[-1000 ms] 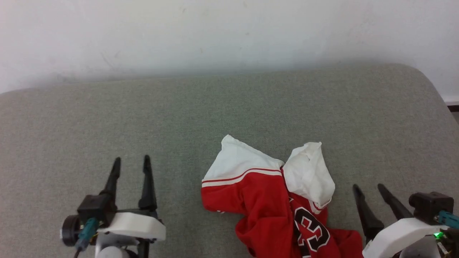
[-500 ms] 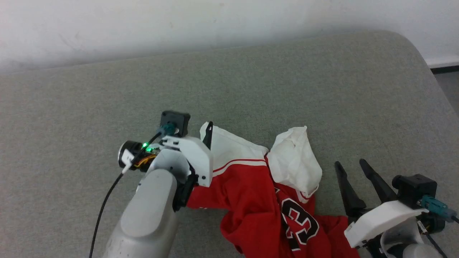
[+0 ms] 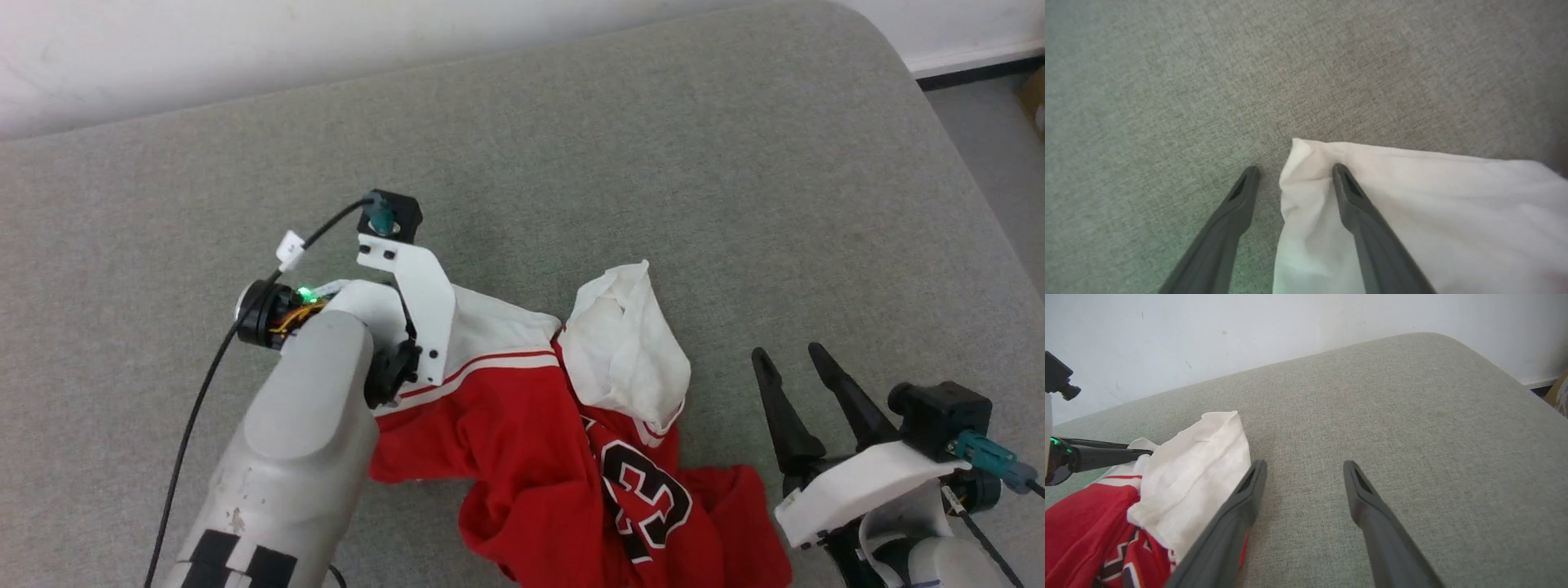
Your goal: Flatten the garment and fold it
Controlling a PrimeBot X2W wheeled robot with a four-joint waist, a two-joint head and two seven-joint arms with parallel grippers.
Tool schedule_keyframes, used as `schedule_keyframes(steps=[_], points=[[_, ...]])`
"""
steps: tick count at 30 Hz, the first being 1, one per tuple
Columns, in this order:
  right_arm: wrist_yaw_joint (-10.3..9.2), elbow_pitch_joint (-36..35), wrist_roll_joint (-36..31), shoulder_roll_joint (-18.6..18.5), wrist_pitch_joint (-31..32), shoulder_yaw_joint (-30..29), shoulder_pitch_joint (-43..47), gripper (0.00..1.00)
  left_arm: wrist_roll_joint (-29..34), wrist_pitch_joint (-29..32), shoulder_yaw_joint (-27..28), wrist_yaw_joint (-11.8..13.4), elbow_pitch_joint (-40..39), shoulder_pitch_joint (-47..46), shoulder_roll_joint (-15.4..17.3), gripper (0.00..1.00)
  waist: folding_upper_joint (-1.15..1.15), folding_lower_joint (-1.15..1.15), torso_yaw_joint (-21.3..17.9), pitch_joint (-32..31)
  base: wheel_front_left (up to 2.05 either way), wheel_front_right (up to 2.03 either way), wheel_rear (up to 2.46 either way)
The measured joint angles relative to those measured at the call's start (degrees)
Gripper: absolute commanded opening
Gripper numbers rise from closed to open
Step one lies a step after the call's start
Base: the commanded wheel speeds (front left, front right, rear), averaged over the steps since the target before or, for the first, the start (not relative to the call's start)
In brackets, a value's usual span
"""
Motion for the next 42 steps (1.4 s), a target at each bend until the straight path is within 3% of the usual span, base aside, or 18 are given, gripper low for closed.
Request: schedule_keyframes(steps=[1, 3, 5, 10, 15, 23, 32, 39, 42], points=[[0.0, 0.1, -0.01, -0.01, -0.11, -0.12, 0.0, 1.0, -0.68, 1.21, 0.08, -0.79, -0.37, -0.15, 0.18, 0.0, 0.0, 0.0, -0.14, 0.21, 0.0, 0.0, 0.0], [0.0, 0.27, -0.01, -0.01, -0.3, -0.31, 0.0, 1.0, -1.48, 1.63, 0.05, -1.9, -1.92, 0.12, 0.37, 0.0, 0.0, 0.0, -0.06, 0.33, 0.0, 0.0, 0.0], [0.0, 0.32, -0.02, 0.0, -0.34, -0.36, -0.01, 1.0, -1.75, -2.4, 0.29, -1.82, -4.23, 2.32, 0.26, 0.0, 0.0, 0.01, 0.22, 0.14, 0.0, 0.0, 0.0], [0.0, 0.29, -0.13, 0.01, -0.53, -0.9, 0.0, 1.0, -3.47, -18.02, 4.61, 2.6, -11.57, 11.16, 0.35, 0.0, 0.0, 0.01, 1.61, -1.22, 0.0, 0.0, 0.0], [0.0, 0.09, -0.59, 0.0, -0.55, -2.26, 0.2, 1.0, -7.31, -27.48, 11.32, 6.54, -21.05, 20.78, 0.75, 0.0, 0.0, 0.01, 3.77, -3.0, 0.0, 0.0, 0.0], [0.0, -0.1, -3.37, -0.03, 0.78, -4.88, 0.24, 1.0, -11.14, -32.29, 18.05, 9.9, -32.28, 35.11, 1.67, 0.0, 0.0, 0.0, 8.57, -5.39, 0.0, 0.0, 0.0], [0.0, 5.39, -10.13, 0.02, 5.58, -4.14, -9.85, 1.0, -12.25, -33.75, 19.81, 11.55, -36.1, 38.35, 1.41, 0.0, 0.0, 0.0, 13.86, -5.94, 0.0, 0.0, 0.0], [0.01, 18.13, -12.29, 0.08, 15.96, -2.26, -19.77, 1.0, -12.77, -34.48, 18.38, 11.5, -35.46, 37.71, 0.44, 0.0, 0.0, 0.0, 16.77, -4.51, 0.0, 0.0, 0.0], [0.01, 23.18, -14.67, 0.05, 26.13, -2.4, -22.92, 1.0, -13.06, -34.5, 17.83, 11.26, -35.13, 36.79, 0.35, 0.0, 0.0, 0.01, 17.91, -3.29, 0.0, 0.0, 0.0]])
